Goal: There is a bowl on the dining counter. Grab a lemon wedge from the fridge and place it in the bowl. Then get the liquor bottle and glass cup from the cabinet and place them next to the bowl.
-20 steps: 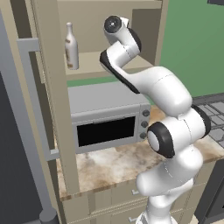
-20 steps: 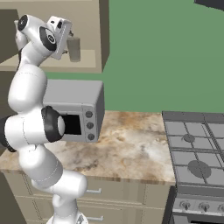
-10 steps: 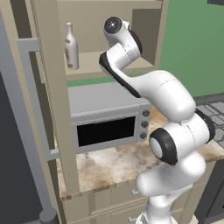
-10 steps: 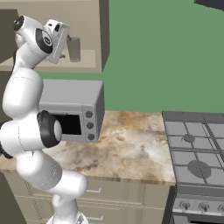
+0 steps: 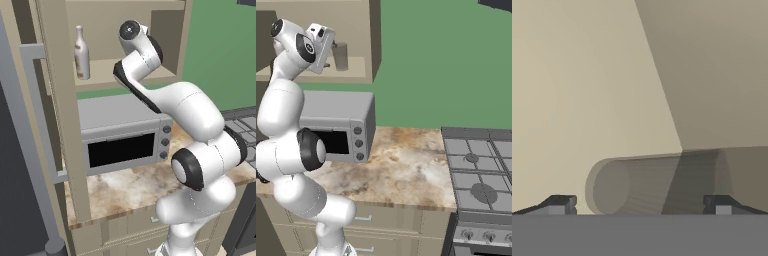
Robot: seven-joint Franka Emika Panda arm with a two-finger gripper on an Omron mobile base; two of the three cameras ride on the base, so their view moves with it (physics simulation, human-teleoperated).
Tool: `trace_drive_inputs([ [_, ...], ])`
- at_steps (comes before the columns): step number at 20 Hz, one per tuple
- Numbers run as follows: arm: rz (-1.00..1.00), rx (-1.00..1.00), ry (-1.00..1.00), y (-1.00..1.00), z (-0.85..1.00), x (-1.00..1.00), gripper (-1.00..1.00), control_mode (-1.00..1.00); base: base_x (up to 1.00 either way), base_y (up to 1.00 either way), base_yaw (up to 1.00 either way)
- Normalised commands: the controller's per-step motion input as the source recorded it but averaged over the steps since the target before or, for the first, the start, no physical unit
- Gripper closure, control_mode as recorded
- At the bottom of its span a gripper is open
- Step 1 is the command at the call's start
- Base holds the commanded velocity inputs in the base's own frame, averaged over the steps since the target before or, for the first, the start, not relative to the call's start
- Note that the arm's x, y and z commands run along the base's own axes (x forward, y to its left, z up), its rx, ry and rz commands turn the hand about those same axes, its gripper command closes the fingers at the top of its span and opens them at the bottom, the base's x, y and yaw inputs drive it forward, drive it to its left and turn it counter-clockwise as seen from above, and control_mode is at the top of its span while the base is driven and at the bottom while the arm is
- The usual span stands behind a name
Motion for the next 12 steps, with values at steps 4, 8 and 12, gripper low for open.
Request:
trace_drive_inputs([
  [4,0.00,0.00,0.01,0.00,-0.04,0.09,-1.00,-1.00,0.00,0.00,0.00],
  [8,0.00,0.00,-0.02,0.00,0.00,0.01,-1.00,-1.00,0.00,0.00,0.00],
  [12,0.00,0.00,-0.03,0.00,0.00,0.00,-1.00,-1.00,0.00,0.00,0.00],
])
